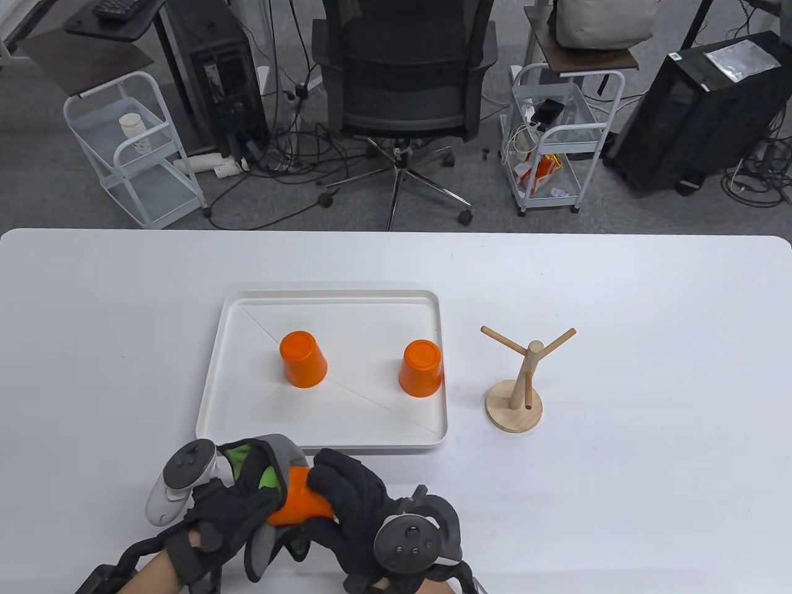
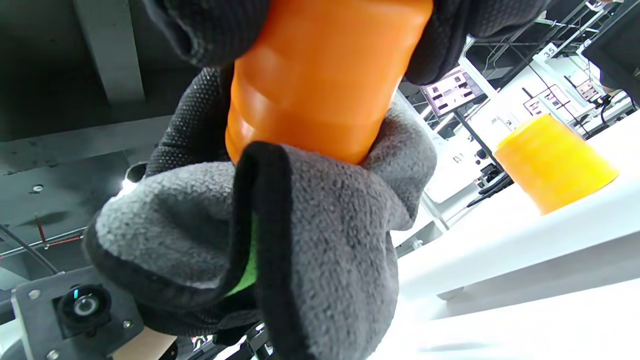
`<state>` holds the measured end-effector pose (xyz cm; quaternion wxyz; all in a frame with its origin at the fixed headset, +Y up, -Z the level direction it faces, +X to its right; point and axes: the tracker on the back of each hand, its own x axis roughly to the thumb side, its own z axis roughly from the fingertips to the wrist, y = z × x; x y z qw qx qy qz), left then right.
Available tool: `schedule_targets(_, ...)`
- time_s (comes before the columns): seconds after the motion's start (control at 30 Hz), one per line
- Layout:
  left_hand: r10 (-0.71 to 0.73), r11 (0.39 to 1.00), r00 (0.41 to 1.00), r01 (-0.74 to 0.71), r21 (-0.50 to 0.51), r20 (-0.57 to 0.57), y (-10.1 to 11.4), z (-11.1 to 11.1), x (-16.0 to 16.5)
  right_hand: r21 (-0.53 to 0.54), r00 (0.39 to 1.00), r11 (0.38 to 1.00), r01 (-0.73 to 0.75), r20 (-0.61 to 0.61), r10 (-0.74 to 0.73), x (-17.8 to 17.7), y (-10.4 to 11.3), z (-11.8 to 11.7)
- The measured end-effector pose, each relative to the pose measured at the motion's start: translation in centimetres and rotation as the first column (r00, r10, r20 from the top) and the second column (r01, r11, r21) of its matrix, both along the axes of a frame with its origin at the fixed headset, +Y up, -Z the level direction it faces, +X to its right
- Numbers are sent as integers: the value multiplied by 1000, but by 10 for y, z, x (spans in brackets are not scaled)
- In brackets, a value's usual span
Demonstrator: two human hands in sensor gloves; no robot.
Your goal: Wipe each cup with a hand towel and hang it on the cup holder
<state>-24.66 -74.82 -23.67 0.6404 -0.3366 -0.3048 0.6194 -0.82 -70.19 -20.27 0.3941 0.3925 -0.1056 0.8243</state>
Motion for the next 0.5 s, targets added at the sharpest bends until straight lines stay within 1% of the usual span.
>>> schedule_targets(0.17,27,1000,999,-26,10,-37,3,-2,-8,-70,996,994,83,36,-81,7,-1,-5)
schedule_targets(0.33,52,999,997,-51,13,-61,5,-3,-13,-34,992,993,110,61,-108,14,7,-7)
schedule_targets(0.5,72,997,994,-71,20,-81,8,-4,-18,-13,980,983,183,83,-181,26,20,-8)
